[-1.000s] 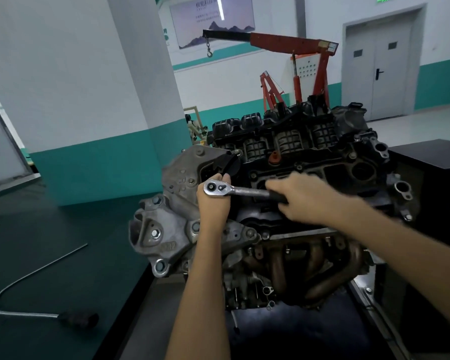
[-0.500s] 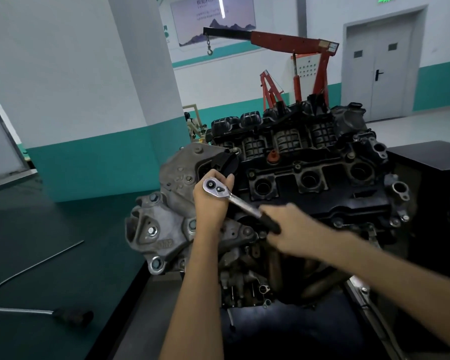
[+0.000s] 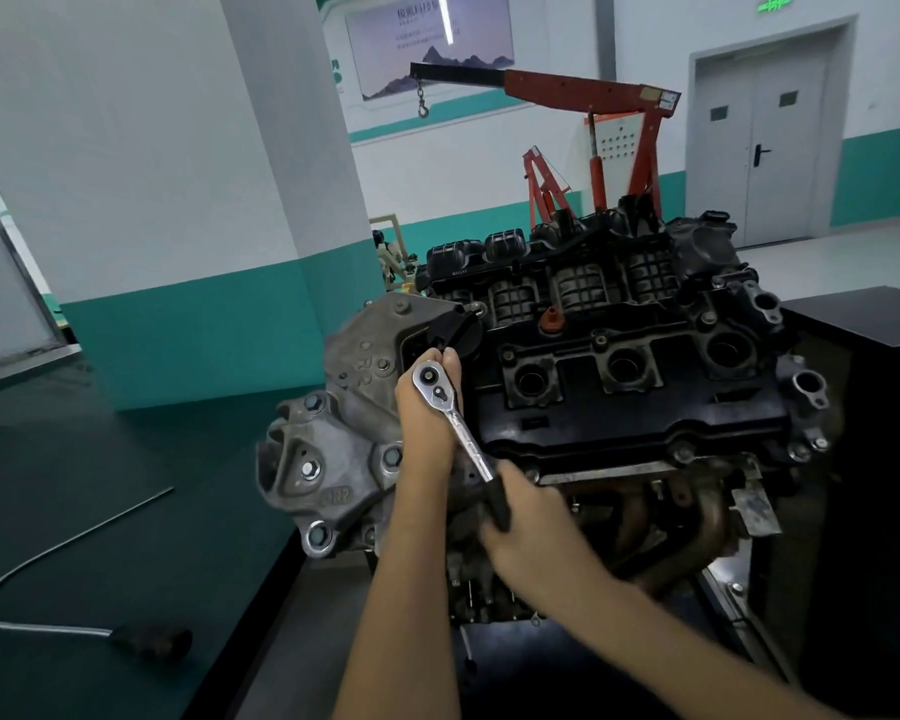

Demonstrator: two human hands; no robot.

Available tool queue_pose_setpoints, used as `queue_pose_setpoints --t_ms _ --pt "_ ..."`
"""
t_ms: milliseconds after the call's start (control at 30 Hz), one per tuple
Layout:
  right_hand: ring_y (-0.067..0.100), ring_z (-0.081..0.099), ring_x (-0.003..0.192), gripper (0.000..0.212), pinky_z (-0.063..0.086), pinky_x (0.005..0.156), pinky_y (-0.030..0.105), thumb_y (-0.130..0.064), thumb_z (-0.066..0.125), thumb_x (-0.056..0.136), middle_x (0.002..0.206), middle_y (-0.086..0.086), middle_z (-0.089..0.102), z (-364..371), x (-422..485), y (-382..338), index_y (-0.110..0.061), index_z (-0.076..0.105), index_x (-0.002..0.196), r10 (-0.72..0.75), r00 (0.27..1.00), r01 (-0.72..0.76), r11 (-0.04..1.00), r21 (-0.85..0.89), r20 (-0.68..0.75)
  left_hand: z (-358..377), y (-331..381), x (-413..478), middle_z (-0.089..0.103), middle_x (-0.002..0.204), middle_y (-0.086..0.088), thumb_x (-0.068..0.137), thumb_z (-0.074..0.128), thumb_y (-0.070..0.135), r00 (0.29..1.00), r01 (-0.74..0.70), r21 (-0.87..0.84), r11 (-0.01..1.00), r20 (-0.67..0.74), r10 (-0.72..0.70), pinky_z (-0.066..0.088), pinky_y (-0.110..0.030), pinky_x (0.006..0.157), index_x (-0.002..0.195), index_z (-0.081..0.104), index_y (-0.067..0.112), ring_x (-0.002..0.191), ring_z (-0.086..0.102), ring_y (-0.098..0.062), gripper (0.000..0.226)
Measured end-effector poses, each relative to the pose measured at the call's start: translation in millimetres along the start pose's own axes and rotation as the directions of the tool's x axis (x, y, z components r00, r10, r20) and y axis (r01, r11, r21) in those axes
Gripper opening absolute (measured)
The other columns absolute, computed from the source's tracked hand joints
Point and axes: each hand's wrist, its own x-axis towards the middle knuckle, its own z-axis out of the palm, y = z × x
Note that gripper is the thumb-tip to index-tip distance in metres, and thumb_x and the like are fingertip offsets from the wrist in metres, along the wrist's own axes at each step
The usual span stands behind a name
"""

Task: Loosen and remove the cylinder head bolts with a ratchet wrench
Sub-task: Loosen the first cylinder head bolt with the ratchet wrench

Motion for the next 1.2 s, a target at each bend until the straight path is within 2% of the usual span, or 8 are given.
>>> queue_pose_setpoints --t_ms 133,300,400,533,633,767,933,1200 --pt "0.025 0.064 0.075 0.022 0.053 0.067 0.038 -0.014 0.053 0.082 0.078 0.003 0.063 26.1 -5.7 -9.7 -0.021 0.048 0.102 0.05 0.998 -0.044 0.992 0.12 -0.043 -0.8 0.8 -1.8 0.024 0.056 0.009 0.098 0.054 0.011 1.0 -0.026 0.016 1.0 -0.014 0.026 0.024 -0.022 0.052 0.06 0.025 0.02 0.052 0.024 -0.005 0.049" --pt "0.028 0.058 0.063 0.022 0.051 0.058 0.038 -0.014 0.056 0.078 0.071 0.004 0.056 -42.1 18.0 12.7 -0.019 0.049 0.098 -0.059 0.991 0.085 0.972 -0.221 0.122 -5.0 -2.9 -1.4 0.039 0.057 0.0 0.09 0.065 0.012 0.999 0.03 0.051 0.998 0.028 -0.031 0.033 -0.017 0.052 0.063 0.04 0.015 0.052 0.034 -0.004 0.037" --pt "0.026 0.06 0.066 0.021 0.037 0.048 0.023 -0.017 0.058 0.079 0.067 -0.006 0.051 -98.1 53.6 10.6 -0.029 0.049 0.095 -0.117 0.961 0.232 0.835 -0.498 0.251 -7.2 -0.6 -2.6 0.047 0.062 -0.011 0.09 0.066 0.018 0.995 0.058 -0.019 0.998 0.081 -0.057 0.037 -0.02 0.057 0.068 0.046 0.008 0.06 0.042 -0.009 0.032" --pt "0.028 0.062 0.083 0.035 0.036 0.061 0.027 -0.022 0.054 0.087 0.088 0.004 0.062 -127.8 85.2 -2.4 -0.029 0.049 0.122 -0.227 0.933 0.36 0.588 -0.725 0.279 -5.4 4.7 -0.3 0.028 0.048 0.012 0.096 0.059 0.022 0.993 0.082 -0.047 0.996 0.084 -0.078 0.026 -0.015 0.047 0.058 0.029 0.018 0.048 0.026 -0.003 0.049" --pt "0.031 0.062 0.084 0.023 0.036 0.063 0.03 -0.024 0.055 0.084 0.075 -0.001 0.05 -104.5 59.3 1.3 -0.027 0.048 0.106 -0.21 0.967 0.249 0.691 -0.679 0.141 -3.9 4.5 -0.7 0.026 0.047 0.012 0.099 0.053 0.022 0.995 0.083 -0.056 0.995 0.062 -0.079 0.024 -0.016 0.046 0.058 0.027 0.019 0.046 0.025 -0.005 0.049" --pt "0.029 0.058 0.069 0.022 0.043 0.058 0.031 -0.018 0.057 0.081 0.069 -0.001 0.049 -34.4 3.8 2.0 -0.024 0.04 0.093 -0.054 0.998 0.061 0.971 -0.233 0.039 -3.2 4.6 2.0 0.025 0.054 0.005 0.1 0.052 0.022 0.998 0.056 0.026 0.998 0.018 -0.056 0.024 -0.022 0.05 0.059 0.026 0.018 0.049 0.023 -0.007 0.049" --pt "0.033 0.063 0.084 0.035 0.052 0.071 0.039 -0.02 0.053 0.084 0.089 0.011 0.065 33.1 -10.2 -15.4 -0.016 0.044 0.118 0.073 0.995 -0.07 0.996 0.048 -0.066 -2.0 3.9 -1.3 0.027 0.058 0.0 0.099 0.053 0.02 0.998 0.062 -0.001 0.998 0.01 -0.062 0.026 -0.025 0.053 0.06 0.029 0.018 0.054 0.025 -0.01 0.046" --pt "0.012 0.055 0.055 0.023 0.033 0.046 0.018 -0.015 0.062 0.079 0.061 -0.009 0.044 -99.4 52.5 16.9 -0.025 0.053 0.098 -0.152 0.963 0.246 0.831 -0.498 0.223 -7.5 1.7 -1.1 0.034 0.053 0.004 0.091 0.065 0.019 0.993 0.065 0.049 0.997 0.096 -0.07 0.029 -0.017 0.05 0.058 0.036 0.013 0.05 0.029 -0.005 0.045"
